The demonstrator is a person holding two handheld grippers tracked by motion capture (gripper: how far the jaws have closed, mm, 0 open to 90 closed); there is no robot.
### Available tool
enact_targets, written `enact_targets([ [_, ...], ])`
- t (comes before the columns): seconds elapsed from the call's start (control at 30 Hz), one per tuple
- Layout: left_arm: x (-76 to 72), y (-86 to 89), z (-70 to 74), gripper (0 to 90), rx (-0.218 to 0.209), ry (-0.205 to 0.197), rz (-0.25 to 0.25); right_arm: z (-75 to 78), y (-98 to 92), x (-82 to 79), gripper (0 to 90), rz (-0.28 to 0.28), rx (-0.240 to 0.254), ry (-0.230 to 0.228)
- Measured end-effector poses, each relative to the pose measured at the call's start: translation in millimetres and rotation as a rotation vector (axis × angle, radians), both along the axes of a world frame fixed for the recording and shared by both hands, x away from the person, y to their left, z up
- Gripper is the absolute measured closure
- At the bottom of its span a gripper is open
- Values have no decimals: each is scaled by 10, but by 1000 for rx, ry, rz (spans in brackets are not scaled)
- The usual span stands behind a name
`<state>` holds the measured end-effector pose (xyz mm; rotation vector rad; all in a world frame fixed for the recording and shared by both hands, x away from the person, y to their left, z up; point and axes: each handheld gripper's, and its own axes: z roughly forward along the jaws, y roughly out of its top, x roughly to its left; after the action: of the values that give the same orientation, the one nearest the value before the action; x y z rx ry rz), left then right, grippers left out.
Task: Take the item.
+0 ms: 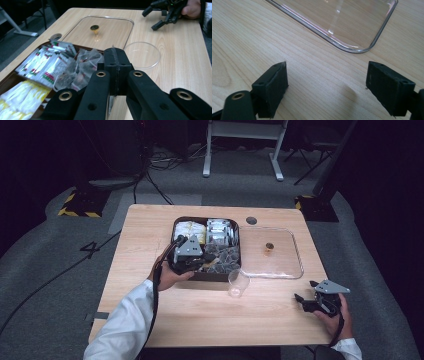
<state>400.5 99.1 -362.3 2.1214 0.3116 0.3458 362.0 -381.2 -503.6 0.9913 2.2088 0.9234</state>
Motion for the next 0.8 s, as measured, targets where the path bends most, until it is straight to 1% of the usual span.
enact_targets([
  [0.03,0,0,0,900,0,0,0,0,0,0,180,0,0,0],
  [0.07,-6,-54,-5,900,-7,8,-15,0,0,1,180,0,1,1],
  [0.1,-6,-54,-5,900,-7,8,-15,0,0,1,180,0,1,1],
  [0.17,-7,-118,-14,900,-1,10,-30,0,0,1,180,0,1,1],
  [0.2,0,-167,-25,900,3,17,-46,0,0,1,180,0,1,1],
  [0.23,0,-167,-25,900,3,17,-46,0,-1,1,180,0,1,1],
  [0.27,3,-225,-39,900,4,19,-56,0,-1,1,180,0,1,1],
  [0.3,3,-225,-39,900,4,19,-56,0,-1,1,180,0,1,1],
  [0.33,2,-285,-49,900,9,22,-75,0,0,1,180,0,0,1],
  [0.4,3,-345,-56,900,8,24,-90,0,0,0,180,0,0,0],
  [0.43,3,-345,-56,900,8,24,-90,0,0,0,180,0,0,0],
  [0.47,7,-405,-61,900,5,29,-105,0,0,0,180,0,0,0],
  [0.5,7,-405,-61,900,5,29,-105,0,0,0,180,0,0,0],
  [0.53,11,-465,-64,900,8,27,-117,0,0,0,180,0,0,0],
  [0.57,11,-465,-64,900,8,27,-117,0,0,0,180,0,0,0],
  [0.67,28,-564,-90,900,12,41,-137,-1,0,-1,180,0,-1,-1],
  [0.77,34,-602,-108,900,10,45,-142,0,1,-2,180,0,-1,-1],
  [0.8,45,-630,-126,900,9,50,-151,0,1,-2,180,0,-1,-1],
])
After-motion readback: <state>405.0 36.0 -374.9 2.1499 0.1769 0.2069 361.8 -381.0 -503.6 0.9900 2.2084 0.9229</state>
